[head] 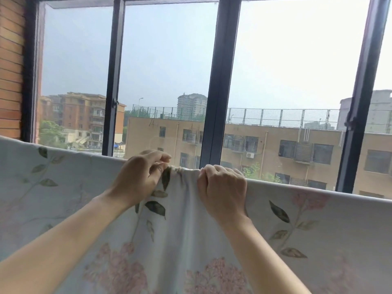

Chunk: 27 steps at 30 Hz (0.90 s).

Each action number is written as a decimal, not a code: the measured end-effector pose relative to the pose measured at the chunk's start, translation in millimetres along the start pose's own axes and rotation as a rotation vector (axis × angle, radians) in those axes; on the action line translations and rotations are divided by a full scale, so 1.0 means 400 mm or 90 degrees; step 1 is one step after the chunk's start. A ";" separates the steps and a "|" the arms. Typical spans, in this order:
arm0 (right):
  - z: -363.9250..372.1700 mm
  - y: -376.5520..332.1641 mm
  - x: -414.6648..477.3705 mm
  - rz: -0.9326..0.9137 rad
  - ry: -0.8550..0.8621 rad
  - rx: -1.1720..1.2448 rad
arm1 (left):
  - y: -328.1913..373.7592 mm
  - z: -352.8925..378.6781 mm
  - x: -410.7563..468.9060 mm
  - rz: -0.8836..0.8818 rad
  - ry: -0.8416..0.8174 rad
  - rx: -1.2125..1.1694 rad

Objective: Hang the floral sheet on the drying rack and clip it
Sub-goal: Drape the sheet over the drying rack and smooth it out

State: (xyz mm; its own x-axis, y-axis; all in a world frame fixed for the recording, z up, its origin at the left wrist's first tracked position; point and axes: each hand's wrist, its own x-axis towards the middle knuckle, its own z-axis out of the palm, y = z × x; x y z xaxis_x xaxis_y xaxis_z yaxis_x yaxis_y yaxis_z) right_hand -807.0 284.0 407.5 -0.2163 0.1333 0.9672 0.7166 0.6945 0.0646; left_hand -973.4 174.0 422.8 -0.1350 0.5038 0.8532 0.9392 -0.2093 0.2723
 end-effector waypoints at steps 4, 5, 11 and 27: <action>-0.001 0.005 0.002 0.000 -0.001 -0.004 | -0.011 -0.012 0.009 -0.016 -0.034 0.003; 0.001 0.007 0.001 0.000 0.000 -0.002 | -0.008 -0.010 0.010 -0.028 -0.041 -0.012; 0.005 0.014 -0.003 0.004 0.007 0.002 | 0.006 0.007 0.018 -0.082 0.025 -0.077; -0.004 -0.023 -0.002 0.000 0.043 -0.016 | -0.107 -0.074 -0.005 0.049 0.017 0.059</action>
State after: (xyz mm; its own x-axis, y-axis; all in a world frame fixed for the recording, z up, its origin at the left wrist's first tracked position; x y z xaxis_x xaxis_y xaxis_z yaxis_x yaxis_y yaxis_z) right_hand -812.4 276.2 406.3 -0.1712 0.0841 0.9816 0.7330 0.6767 0.0699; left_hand -1022.8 157.4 422.5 -0.0693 0.4662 0.8820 0.9722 -0.1666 0.1645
